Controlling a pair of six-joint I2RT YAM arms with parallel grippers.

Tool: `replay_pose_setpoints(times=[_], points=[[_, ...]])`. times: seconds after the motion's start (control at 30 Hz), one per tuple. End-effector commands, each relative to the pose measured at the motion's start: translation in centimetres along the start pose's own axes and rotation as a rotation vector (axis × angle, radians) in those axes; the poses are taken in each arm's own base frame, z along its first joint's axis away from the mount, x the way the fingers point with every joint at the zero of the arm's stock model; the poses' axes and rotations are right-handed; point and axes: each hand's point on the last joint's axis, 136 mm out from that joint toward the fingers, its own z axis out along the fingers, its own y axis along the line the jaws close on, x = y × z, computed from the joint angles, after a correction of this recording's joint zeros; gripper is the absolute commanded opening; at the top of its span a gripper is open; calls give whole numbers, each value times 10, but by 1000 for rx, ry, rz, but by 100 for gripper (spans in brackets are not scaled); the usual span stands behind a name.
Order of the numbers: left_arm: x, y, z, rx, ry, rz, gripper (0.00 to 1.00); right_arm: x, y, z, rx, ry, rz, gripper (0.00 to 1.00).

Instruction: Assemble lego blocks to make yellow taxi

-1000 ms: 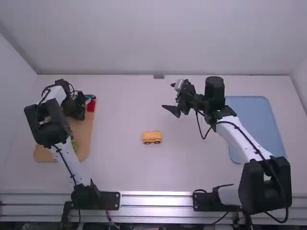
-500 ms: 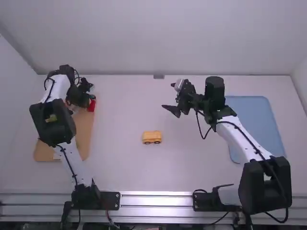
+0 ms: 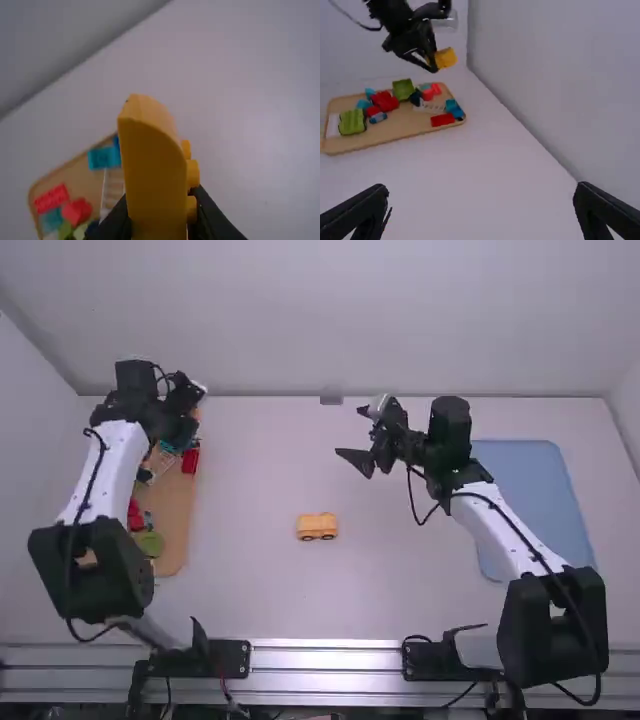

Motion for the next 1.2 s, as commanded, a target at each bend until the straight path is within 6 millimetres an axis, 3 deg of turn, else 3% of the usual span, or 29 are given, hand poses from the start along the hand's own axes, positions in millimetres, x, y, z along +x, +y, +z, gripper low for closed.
replay_pose_setpoints(times=[0.0,0.2,0.37,0.47,0.73,1.0,1.17], points=[[-17,-45,-1,58,-59,88,2,4,0,3,-9,4,140,99],[-78,-118,-8,88,-263,233,2,23,-18,21,0,-13,301,99],[-112,-139,-13,96,-384,148,2,23,-11,33,-133,-88,298,90],[-128,-149,-15,98,-465,101,2,22,-19,38,-126,-128,325,88],[-136,-183,-11,161,-550,-4,2,11,-20,52,-136,-218,313,85],[-137,-201,-9,232,-621,-144,2,6,-11,74,-77,-232,314,84],[-135,-204,-10,253,-685,-219,2,2,-10,80,-53,-245,343,75]])
